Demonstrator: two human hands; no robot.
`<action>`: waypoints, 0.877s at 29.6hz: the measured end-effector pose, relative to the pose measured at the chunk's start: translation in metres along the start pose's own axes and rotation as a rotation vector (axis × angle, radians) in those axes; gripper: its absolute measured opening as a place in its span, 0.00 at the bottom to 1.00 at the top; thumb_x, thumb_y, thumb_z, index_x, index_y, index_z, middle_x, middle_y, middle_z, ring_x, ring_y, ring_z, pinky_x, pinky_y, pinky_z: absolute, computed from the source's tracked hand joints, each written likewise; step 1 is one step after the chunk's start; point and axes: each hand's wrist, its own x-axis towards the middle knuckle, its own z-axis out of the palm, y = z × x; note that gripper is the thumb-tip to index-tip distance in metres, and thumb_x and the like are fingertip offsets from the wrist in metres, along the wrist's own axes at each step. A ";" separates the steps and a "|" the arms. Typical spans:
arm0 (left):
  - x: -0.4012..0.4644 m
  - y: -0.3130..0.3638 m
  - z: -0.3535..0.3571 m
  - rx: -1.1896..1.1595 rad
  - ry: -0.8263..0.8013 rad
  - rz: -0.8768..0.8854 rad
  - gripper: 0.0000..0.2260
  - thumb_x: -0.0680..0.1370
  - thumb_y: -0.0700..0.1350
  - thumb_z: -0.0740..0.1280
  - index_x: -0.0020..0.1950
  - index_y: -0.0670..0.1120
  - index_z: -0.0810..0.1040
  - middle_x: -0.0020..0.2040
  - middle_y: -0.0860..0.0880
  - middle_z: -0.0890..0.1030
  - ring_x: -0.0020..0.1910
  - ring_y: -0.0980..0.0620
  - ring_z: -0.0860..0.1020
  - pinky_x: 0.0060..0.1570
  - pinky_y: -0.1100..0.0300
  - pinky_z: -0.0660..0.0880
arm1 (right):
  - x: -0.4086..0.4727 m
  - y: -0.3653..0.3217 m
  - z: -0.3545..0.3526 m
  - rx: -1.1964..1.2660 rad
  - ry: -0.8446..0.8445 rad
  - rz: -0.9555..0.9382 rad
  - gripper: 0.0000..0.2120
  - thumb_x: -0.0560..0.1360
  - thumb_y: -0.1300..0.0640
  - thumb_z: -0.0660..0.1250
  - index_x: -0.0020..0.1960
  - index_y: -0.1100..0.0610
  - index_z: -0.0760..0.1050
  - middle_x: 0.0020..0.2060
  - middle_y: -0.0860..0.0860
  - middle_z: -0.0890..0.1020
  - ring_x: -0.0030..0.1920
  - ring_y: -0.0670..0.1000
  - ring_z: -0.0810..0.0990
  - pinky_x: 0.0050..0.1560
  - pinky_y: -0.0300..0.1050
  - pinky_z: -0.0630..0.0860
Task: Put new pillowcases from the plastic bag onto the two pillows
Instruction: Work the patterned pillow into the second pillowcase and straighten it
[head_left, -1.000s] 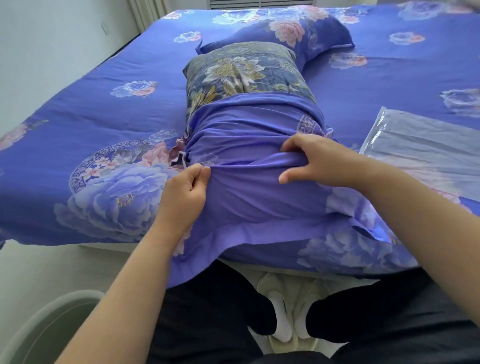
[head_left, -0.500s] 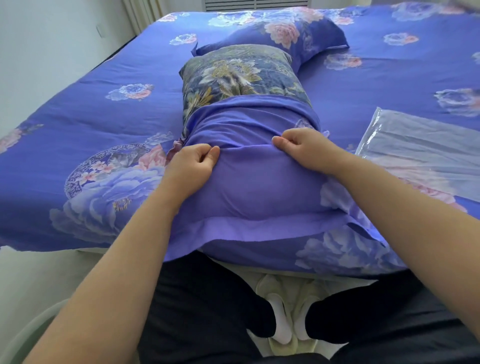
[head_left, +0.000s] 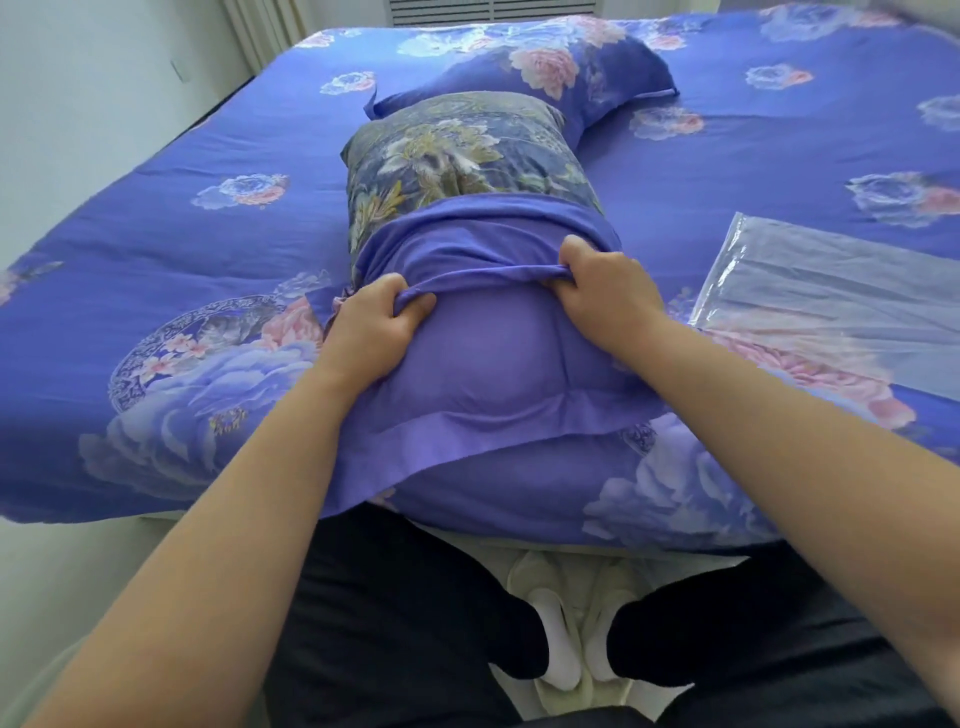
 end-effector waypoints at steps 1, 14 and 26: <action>0.005 -0.002 0.000 -0.015 -0.048 -0.039 0.18 0.79 0.49 0.64 0.33 0.46 0.61 0.28 0.50 0.65 0.31 0.49 0.66 0.34 0.56 0.57 | 0.008 0.001 0.002 0.018 -0.051 0.011 0.14 0.78 0.46 0.60 0.42 0.56 0.65 0.42 0.62 0.78 0.43 0.64 0.75 0.36 0.49 0.63; 0.010 -0.028 -0.004 -0.231 -0.262 -0.249 0.18 0.80 0.49 0.62 0.39 0.35 0.73 0.35 0.44 0.72 0.37 0.51 0.69 0.37 0.58 0.64 | 0.003 0.018 -0.002 0.198 -0.297 -0.104 0.09 0.76 0.49 0.67 0.47 0.55 0.79 0.46 0.50 0.74 0.54 0.54 0.73 0.54 0.43 0.66; 0.004 -0.023 0.010 0.223 0.050 -0.183 0.16 0.80 0.51 0.60 0.34 0.48 0.65 0.39 0.43 0.74 0.46 0.38 0.75 0.39 0.54 0.63 | 0.000 0.060 -0.036 0.366 -0.477 0.100 0.07 0.74 0.49 0.69 0.39 0.50 0.76 0.35 0.46 0.76 0.37 0.48 0.72 0.41 0.44 0.70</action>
